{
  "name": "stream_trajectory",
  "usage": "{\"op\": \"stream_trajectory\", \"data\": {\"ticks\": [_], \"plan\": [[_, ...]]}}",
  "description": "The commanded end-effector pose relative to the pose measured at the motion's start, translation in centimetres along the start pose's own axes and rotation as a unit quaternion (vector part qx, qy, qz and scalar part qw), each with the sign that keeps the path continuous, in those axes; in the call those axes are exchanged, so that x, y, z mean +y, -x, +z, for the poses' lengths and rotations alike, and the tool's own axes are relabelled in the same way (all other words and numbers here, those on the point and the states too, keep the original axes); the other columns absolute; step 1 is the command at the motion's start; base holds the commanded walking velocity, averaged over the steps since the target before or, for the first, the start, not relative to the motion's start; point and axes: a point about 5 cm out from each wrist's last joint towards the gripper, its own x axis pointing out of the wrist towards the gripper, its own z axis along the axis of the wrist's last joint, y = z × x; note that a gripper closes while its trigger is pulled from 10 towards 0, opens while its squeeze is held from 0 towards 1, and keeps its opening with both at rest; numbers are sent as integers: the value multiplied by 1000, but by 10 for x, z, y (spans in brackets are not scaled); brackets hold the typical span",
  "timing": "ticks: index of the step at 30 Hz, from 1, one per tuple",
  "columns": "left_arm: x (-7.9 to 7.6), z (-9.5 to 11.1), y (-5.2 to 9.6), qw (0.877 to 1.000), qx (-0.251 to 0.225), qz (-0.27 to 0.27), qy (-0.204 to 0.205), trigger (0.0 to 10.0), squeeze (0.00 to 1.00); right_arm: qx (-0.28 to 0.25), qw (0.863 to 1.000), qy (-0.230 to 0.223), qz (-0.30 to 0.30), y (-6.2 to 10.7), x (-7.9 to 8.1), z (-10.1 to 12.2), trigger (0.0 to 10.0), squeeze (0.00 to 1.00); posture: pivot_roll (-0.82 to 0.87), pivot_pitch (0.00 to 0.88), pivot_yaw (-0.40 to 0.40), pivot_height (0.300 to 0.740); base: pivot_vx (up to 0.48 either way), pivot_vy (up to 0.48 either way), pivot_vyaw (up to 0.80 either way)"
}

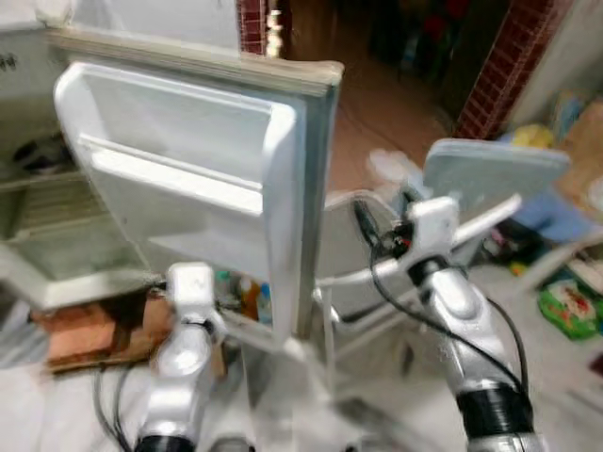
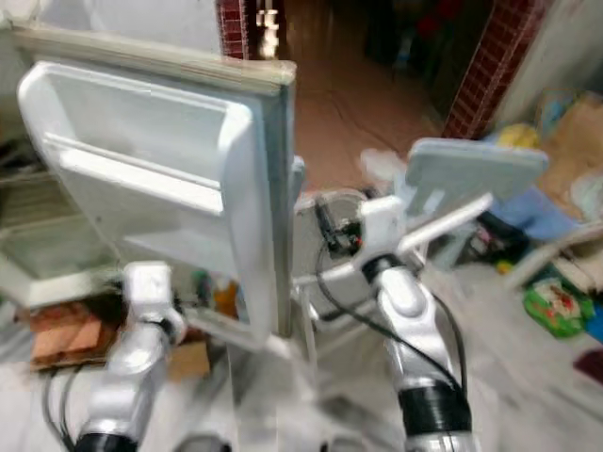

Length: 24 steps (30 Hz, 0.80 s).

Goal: Restocking fridge

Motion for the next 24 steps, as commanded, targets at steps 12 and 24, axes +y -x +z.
{"op": "stream_trajectory", "data": {"ticks": [12,24], "plan": [[-10,-19,2,988,102,-85,-78,10000,0,-48,999,-3,0,-33,3,26,10000,0,41,0,-12,740,0,0,800],[-12,-22,-3,980,119,-105,-120,10000,0,-91,922,-201,318,-34,62,83,10000,0,50,0,-18,740,0,0,202]]}}
